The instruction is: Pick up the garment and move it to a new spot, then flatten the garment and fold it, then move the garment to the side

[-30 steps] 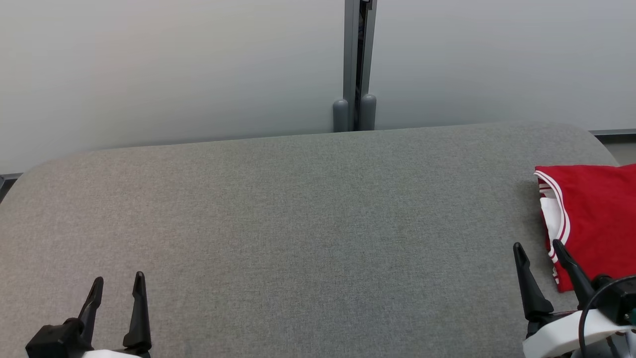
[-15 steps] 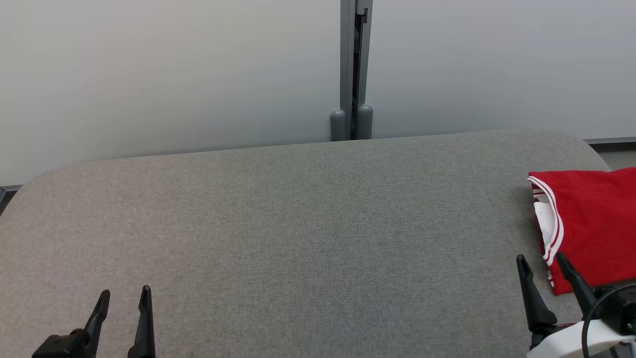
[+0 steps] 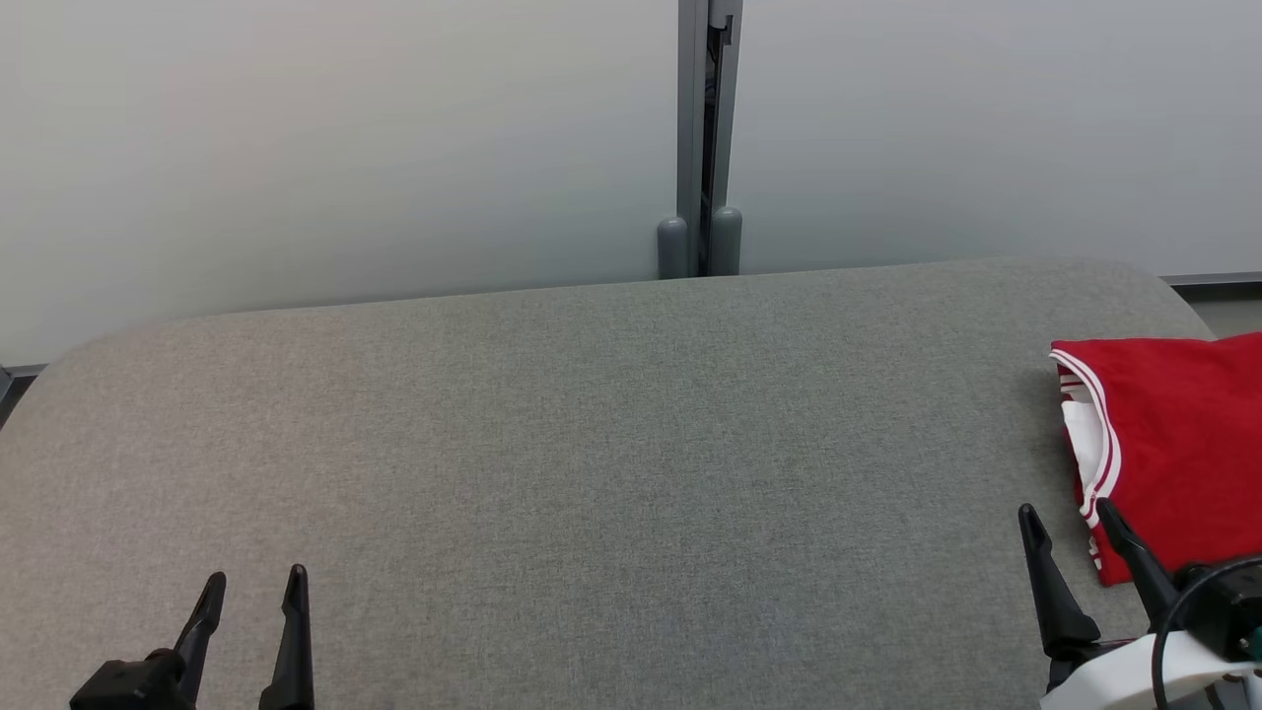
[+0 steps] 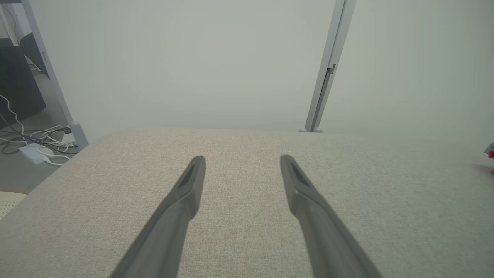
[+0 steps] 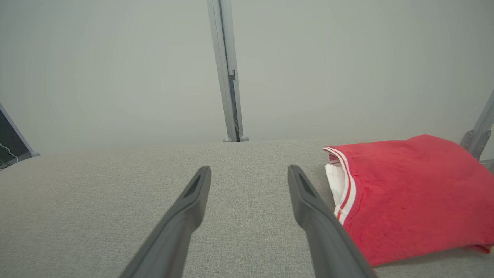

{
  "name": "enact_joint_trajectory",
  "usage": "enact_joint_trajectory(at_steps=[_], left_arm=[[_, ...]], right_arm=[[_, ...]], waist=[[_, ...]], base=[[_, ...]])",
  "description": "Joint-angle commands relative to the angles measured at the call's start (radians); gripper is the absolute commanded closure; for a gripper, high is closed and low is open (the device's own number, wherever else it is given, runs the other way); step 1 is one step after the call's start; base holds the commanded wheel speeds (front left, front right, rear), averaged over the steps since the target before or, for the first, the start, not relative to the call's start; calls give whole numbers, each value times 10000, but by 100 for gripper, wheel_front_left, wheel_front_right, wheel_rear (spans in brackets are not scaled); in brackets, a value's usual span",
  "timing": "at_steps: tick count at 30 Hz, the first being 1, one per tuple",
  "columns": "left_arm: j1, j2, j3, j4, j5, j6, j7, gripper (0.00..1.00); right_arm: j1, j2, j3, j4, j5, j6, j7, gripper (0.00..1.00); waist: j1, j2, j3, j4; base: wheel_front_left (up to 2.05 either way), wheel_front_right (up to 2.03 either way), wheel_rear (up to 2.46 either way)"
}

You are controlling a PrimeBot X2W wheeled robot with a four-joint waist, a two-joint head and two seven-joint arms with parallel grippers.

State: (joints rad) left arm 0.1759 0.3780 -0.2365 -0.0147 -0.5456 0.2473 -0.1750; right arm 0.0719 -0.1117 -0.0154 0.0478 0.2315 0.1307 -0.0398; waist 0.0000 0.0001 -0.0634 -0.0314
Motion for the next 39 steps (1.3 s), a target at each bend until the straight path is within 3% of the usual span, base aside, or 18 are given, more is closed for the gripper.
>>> enact_joint_trajectory(at_steps=[1,33,34,39], left_arm=[[-50,93,11,-26,-5,25,32,0],[-247,227,-120,116,-89,-24,-65,0],[-126,164,-130,109,-96,-9,-26,100],[29,-128,-187,276,-418,-109,-19,100]], right_arm=[[-63,-53,8,40,62,2,40,0],[111,11,-204,-134,-73,2,127,0],[17,43,-160,-76,-27,0,101,100],[63,167,-190,212,394,0,225,100]], waist=[[0,-1,12,3],[0,-1,146,134],[0,-1,147,135],[0,-1,161,142]], base=[[0,0,0],[0,0,0],[0,0,0],[0,0,0]])
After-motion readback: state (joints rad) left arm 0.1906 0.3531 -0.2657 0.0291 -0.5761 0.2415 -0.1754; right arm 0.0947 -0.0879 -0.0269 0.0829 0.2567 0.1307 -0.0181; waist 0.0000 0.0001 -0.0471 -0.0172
